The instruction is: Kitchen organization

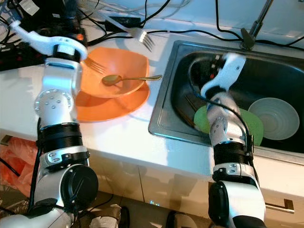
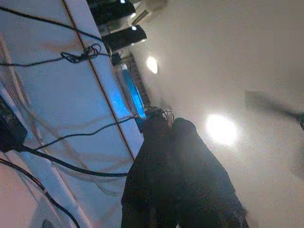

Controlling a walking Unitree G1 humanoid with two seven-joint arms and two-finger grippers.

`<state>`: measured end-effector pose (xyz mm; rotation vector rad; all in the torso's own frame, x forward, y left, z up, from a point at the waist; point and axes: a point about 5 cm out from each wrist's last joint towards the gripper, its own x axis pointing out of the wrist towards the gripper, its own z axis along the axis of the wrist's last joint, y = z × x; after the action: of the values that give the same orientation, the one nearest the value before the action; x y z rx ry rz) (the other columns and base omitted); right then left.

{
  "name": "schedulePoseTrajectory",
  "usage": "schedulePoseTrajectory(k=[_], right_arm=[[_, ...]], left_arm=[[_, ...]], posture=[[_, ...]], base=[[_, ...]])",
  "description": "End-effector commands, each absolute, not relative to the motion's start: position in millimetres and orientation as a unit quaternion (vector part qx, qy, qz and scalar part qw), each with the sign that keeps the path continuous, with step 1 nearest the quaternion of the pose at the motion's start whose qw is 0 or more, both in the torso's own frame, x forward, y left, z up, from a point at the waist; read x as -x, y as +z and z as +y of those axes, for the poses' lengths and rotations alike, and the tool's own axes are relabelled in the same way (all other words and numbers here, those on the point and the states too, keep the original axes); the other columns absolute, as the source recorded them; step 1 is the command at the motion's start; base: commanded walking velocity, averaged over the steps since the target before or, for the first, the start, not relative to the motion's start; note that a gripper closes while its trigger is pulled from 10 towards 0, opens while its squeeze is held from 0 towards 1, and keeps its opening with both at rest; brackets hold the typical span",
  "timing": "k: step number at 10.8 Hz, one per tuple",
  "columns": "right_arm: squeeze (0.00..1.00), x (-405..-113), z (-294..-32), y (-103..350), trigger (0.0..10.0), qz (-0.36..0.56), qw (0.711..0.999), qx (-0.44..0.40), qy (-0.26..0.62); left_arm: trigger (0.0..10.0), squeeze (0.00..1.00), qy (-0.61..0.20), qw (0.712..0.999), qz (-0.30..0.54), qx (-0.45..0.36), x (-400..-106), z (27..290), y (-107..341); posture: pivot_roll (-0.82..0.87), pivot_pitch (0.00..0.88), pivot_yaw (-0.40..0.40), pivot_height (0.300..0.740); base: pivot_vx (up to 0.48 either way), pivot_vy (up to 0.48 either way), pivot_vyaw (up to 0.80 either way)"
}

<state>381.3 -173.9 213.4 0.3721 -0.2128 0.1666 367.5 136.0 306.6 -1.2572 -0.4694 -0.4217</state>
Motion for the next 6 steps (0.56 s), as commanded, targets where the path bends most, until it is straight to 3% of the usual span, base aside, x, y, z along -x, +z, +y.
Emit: schedulePoseTrajectory(k=[1,4,6], right_arm=[[0.0,-380,-173,221,10.0,-0.113,0.966,-0.214,0.094],[0.0,-380,-180,228,10.0,-0.108,0.918,-0.371,0.088],[0.0,-378,-172,227,10.0,-0.084,0.847,-0.514,0.108]], left_arm=[[10.0,0.0,-0.245,0.733,-0.191,0.605,-365,93,316],[10.0,0.0,-0.253,0.733,-0.185,0.604,-363,86,317],[10.0,0.0,-0.256,0.737,-0.177,0.6,-364,82,315]], posture=[[0.05,0.11,0.011,0.723],[0.05,0.107,0.016,0.723],[0.05,0.112,0.02,0.723]], base=[[0.0,0.0,0.0],[0.0,0.0,0.0],[0.0,0.0,0.0]])
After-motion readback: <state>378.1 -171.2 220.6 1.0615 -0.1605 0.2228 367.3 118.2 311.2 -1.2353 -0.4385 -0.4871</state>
